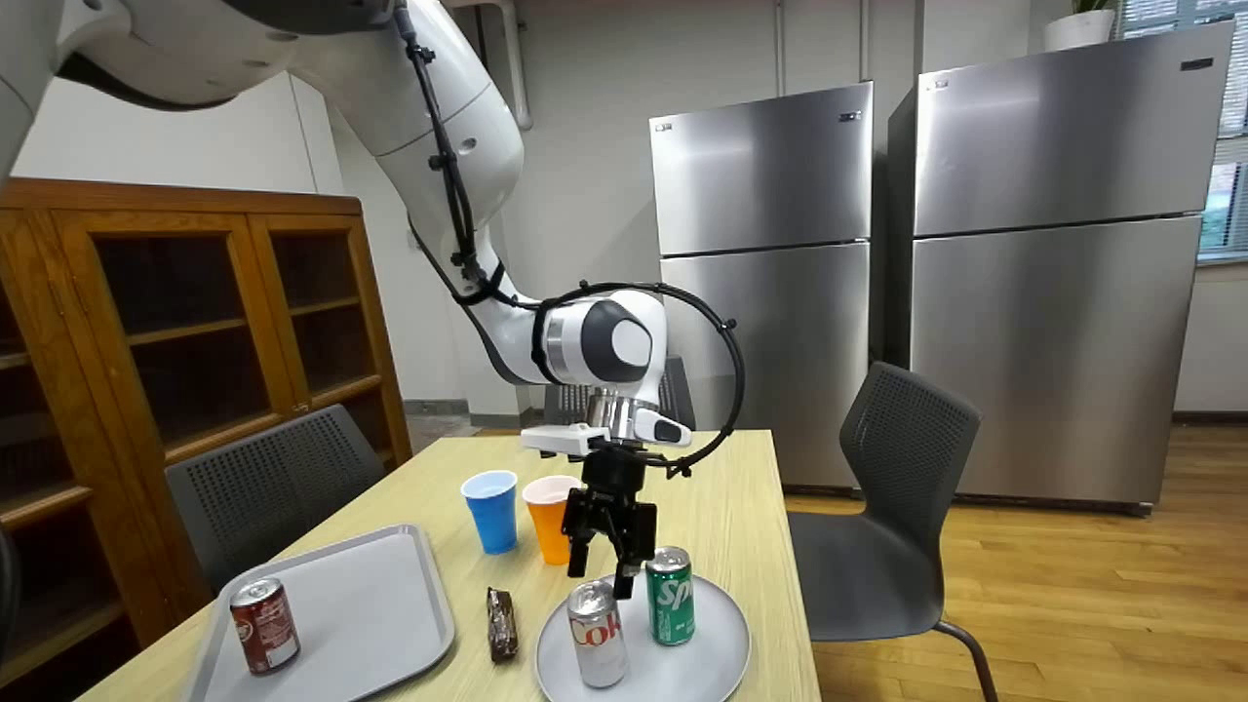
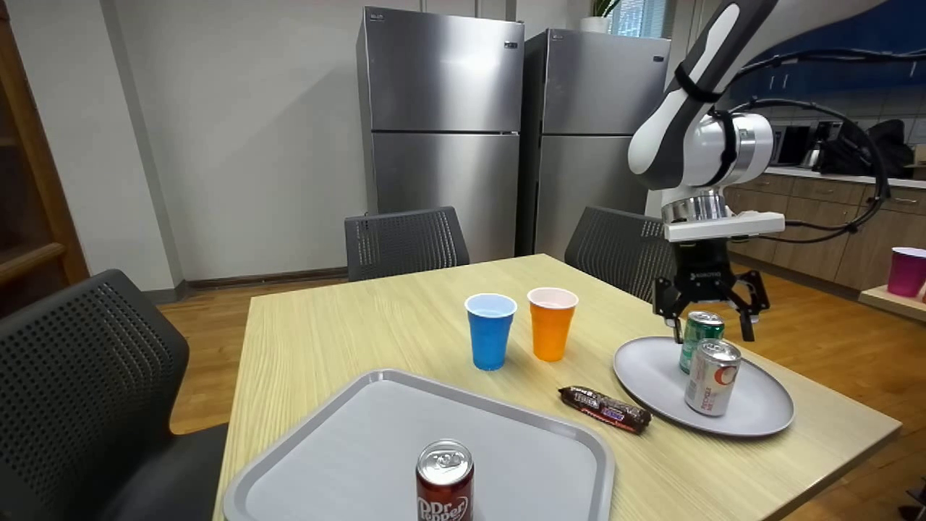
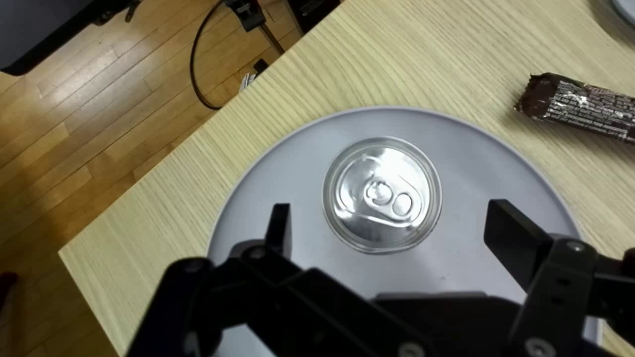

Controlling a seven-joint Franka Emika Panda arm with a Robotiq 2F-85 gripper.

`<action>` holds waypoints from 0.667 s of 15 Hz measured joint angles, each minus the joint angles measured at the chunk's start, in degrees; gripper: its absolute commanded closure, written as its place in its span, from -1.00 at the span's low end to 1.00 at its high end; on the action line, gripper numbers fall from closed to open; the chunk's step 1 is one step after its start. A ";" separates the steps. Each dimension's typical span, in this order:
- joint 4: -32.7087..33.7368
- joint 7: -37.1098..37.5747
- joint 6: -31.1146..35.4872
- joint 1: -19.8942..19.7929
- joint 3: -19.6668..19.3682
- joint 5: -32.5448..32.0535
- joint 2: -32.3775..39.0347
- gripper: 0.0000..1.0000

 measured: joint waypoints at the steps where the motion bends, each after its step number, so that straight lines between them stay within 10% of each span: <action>1: 0.11 0.00 0.00 0.02 0.00 0.00 -0.26 -1.00; 10: -0.16 0.00 0.00 2.56 2.00 -0.05 -6.16 -1.00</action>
